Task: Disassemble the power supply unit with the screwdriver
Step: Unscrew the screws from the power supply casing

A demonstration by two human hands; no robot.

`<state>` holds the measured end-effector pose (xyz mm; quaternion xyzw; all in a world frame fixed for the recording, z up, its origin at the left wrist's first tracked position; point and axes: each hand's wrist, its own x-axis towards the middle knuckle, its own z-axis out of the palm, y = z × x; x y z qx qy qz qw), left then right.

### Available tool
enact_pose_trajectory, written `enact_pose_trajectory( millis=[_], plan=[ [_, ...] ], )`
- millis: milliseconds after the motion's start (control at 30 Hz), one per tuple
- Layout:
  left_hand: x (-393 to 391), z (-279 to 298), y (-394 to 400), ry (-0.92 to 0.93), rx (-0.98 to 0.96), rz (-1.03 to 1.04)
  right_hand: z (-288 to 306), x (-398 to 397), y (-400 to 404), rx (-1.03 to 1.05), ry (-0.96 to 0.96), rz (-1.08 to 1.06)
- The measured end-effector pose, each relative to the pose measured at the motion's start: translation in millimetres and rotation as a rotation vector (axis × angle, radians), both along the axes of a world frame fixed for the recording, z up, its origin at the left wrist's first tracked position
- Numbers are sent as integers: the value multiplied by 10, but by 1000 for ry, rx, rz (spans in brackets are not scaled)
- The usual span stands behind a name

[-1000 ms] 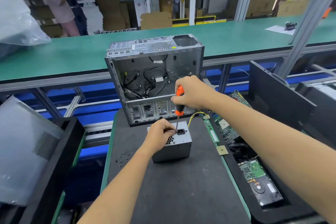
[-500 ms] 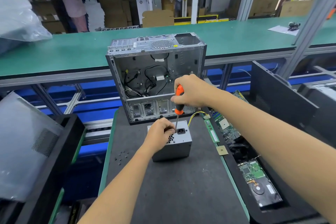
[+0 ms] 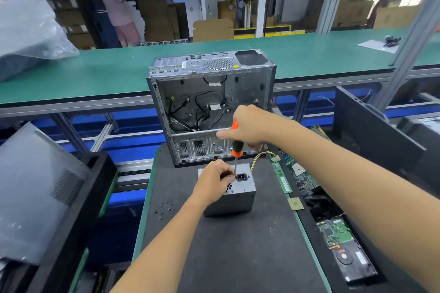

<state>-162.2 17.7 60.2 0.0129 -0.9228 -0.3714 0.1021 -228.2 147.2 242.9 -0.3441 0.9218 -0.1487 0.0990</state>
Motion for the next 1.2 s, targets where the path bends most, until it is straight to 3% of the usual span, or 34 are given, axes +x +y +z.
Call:
enact_pose_trajectory(
  millis=[300,567,767,900,1200],
  plan=[
    [-20,-18,1,-32,-7,15,235,-41,-259,264,-165,146],
    [-25,-23,-3,-39,0,14,279,-45,-286,380,-104,377],
    [-28,-30,-2,-28,9,18,329,-39,-256,401,-168,281],
    [-35,-37,5,-38,-7,25,293,-18,-223,487,38,185],
    [-26,10,12,-49,-14,31,248,-33,-226,321,34,501]
  ],
)
